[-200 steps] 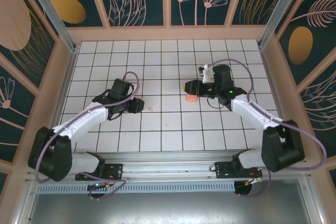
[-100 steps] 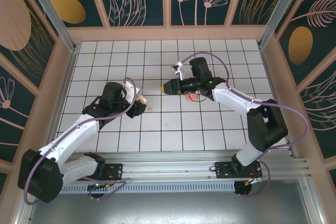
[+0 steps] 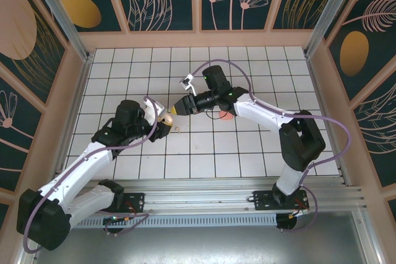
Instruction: Insert wireless bluetooth earbuds into charging case
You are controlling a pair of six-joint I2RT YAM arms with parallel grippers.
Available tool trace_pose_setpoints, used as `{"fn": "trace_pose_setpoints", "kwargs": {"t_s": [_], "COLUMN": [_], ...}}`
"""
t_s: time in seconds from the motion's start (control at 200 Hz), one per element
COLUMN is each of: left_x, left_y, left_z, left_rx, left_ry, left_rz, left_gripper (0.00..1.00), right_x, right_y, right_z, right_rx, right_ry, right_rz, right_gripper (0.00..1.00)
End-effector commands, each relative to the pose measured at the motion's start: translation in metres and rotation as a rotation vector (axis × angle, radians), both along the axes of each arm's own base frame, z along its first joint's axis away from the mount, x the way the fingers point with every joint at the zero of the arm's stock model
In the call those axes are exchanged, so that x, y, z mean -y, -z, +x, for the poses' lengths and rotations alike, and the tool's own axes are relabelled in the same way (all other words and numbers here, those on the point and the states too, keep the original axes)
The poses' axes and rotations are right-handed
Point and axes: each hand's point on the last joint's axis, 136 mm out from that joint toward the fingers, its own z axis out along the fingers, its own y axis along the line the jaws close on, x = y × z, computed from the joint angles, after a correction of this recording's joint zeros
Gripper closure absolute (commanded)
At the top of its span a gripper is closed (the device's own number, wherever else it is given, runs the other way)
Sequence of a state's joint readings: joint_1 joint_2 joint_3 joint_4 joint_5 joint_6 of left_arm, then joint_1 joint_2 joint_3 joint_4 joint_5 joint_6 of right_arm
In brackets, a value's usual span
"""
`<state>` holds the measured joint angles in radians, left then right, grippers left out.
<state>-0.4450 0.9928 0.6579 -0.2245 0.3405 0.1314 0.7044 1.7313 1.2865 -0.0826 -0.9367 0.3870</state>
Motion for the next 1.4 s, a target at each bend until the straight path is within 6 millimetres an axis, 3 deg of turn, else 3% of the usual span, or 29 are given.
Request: {"fn": "trace_pose_setpoints", "kwargs": {"t_s": [0.0,0.225,0.46,0.931,1.171,1.391], "left_x": [0.004,0.005,0.004,0.008,0.007,0.011], "left_y": [-0.012,-0.015,-0.016,-0.028,-0.032,-0.04], "left_z": [0.001,0.001,0.002,-0.003,-0.002,-0.001], "left_rx": [0.062,0.068,0.071,0.097,0.1,0.091], "left_ry": [0.024,0.027,0.024,0.048,0.032,0.039], "left_rz": [-0.017,-0.025,-0.02,-0.058,-0.067,-0.092], "left_gripper": [0.64,0.65,0.65,0.64,0.49,0.36], "right_x": [-0.007,-0.015,-0.021,-0.03,-0.024,0.005], "right_y": [-0.003,0.007,0.005,0.01,0.002,-0.01], "right_z": [-0.005,-0.013,-0.026,-0.025,-0.013,0.004], "right_rx": [0.006,-0.014,-0.023,-0.021,0.072,0.165], "right_ry": [-0.037,-0.063,-0.114,-0.134,-0.078,0.029], "right_rz": [-0.011,-0.042,-0.037,-0.038,-0.022,0.043], "right_gripper": [0.5,0.5,0.5,0.62,0.71,0.73]}}
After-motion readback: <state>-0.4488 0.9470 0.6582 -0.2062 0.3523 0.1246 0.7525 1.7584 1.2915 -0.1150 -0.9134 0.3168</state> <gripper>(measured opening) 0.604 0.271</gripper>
